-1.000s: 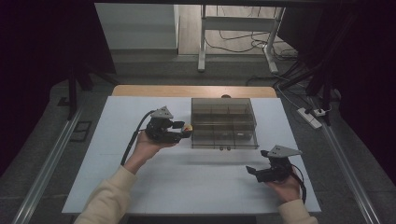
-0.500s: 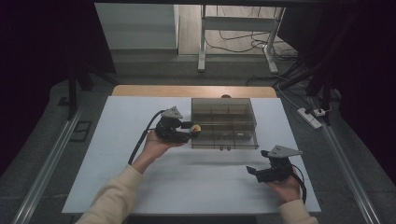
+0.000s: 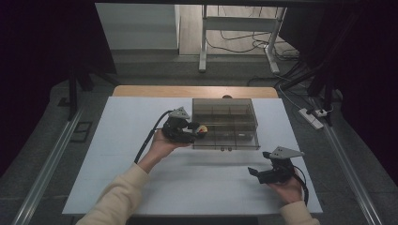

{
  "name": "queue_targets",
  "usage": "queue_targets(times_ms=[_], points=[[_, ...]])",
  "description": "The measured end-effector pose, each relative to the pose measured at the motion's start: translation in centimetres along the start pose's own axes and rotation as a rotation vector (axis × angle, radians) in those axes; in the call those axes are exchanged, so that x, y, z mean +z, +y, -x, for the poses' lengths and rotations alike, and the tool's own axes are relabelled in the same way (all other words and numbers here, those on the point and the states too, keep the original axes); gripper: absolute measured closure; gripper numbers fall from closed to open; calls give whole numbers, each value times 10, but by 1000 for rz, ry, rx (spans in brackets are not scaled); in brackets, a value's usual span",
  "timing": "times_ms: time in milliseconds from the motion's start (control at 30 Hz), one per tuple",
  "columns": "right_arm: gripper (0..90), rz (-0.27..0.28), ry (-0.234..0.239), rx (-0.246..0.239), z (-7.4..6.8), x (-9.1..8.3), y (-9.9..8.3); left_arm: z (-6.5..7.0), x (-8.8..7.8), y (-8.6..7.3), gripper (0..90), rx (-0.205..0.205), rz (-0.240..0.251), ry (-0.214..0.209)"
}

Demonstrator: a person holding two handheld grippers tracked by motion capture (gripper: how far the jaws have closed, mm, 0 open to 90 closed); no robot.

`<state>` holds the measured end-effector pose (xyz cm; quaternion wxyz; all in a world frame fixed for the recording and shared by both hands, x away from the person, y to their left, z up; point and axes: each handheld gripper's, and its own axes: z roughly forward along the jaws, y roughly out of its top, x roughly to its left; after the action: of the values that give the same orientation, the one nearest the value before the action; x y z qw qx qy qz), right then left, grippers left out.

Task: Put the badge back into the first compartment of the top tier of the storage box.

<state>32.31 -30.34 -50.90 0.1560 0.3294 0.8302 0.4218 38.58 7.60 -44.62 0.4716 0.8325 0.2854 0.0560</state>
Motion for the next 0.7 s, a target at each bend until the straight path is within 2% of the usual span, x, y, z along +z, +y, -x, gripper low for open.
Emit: queue_targets(times_ms=[133,233,267,367,500,700], points=[[73,-5,1,2,0,-1,-1,0,3,0,452,6,-5,-3],[73,-5,2,2,0,-1,-1,0,5,0,317,12,-29,8],[73,-5,2,2,0,-1,-1,0,4,0,307,14,-33,8],[73,-5,0,1,0,-1,-1,0,1,0,294,8,-25,5],[73,-5,-5,-1,0,-1,-1,-1,-6,-1,266,5,-22,24],[73,-1,-1,2,1,-2,-1,-3,-19,-10,272,-2,-17,60]])
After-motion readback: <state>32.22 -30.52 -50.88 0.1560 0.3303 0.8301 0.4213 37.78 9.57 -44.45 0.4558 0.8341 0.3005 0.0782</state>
